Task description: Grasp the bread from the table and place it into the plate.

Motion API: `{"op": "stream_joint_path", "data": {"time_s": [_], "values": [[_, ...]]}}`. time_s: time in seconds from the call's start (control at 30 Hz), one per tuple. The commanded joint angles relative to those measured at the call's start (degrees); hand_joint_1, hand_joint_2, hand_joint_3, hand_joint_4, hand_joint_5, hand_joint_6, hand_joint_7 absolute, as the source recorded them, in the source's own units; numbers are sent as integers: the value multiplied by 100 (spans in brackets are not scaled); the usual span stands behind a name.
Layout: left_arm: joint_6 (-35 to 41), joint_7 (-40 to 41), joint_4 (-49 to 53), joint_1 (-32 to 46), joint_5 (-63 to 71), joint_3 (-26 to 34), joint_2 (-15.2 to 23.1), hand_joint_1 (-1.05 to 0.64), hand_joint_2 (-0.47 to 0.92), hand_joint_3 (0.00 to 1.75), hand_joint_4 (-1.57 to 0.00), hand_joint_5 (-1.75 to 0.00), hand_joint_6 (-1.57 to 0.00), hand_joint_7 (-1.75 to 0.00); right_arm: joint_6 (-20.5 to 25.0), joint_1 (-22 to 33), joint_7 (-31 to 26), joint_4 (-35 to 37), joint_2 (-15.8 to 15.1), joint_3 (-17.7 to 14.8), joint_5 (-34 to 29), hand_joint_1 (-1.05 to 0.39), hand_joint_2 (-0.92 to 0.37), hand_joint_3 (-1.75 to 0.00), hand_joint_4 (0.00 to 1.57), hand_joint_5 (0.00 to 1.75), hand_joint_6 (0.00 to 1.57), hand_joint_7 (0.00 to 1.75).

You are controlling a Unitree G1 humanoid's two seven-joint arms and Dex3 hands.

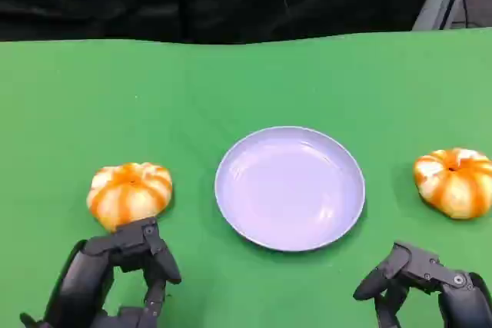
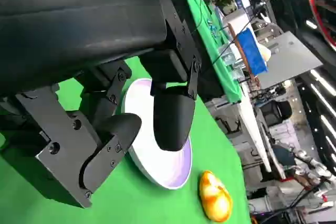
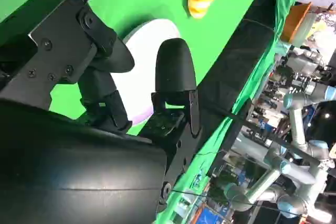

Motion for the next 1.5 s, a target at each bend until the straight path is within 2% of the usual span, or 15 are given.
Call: {"op": "stream_joint_path", "data": {"time_s": [0.03, 0.6, 0.7, 0.8, 0.9, 0.97, 1.0, 1.07, 1.13, 1.27, 1.5], "values": [[7, -24, -40, 7, -24, 61, 95, -1, 22, 159, -88, -171, -86, -153, 9, 26, -63, -46, -23, -51, -4, 10, -27, -140, 85, 165, 83, 126], [-33, 29, -21, -13, 4, 96, 84, -1, 23, 157, -86, -169, -85, -151, 26, 18, -33, -67, -21, -36, 53, 11, -30, -136, 84, 163, 83, 126], [-90, 90, 32, -29, 19, 128, 36, -3, 34, 139, -81, -143, -84, -120, 19, 28, -34, -62, -24, -37, 55, 10, -29, -137, 84, 163, 83, 126], [-117, 121, 47, -78, 39, 158, 7, -3, 50, 107, -71, -120, -81, -86, 25, 51, -22, -92, -23, -30, 70, 10, -29, -137, 84, 162, 83, 126], [12, 193, -23, -115, 206, 171, 17, -5, 54, 96, -66, -108, -77, -71, 48, 62, -8, -118, -27, -26, 72, 10, -29, -137, 83, 162, 83, 126], [507, 379, -367, -101, 897, 153, 166, -13, 59, 82, -58, -95, -69, -56, 40, 46, -7, -92, -34, -28, 68, 9, -29, -136, 83, 161, 82, 126], [755, 437, -574, -100, 1271, 142, 272, -19, 69, 61, -49, -87, -61, -46, 42, 38, -8, -83, -28, -26, 73, 9, -30, -136, 83, 162, 82, 126], [1136, 505, -910, -98, 1794, 119, 401, -25, 85, 25, -34, -83, -53, -30, 62, 30, -6, -85, -16, -20, 80, 9, -30, -136, 83, 162, 83, 126], [1481, 542, -1181, -91, 2138, 88, 468, -28, 90, 11, -25, -82, -50, -19, 117, 33, 4, -107, -3, -15, 87, 9, -30, -135, 84, 163, 83, 126], [2252, 376, -1642, -212, 2769, -3, 762, -38, 92, 3, -11, -72, -39, -7, 98, -22, -14, -68, -14, -21, 66, 9, -30, -136, 83, 163, 83, 126], [2736, 581, -1567, -759, 3593, -257, 1110, -43, 90, 0, -1, -59, -38, -3, 79, -108, -7, 26, -14, -19, 107, 11, -30, -136, 83, 163, 82, 126]]}}
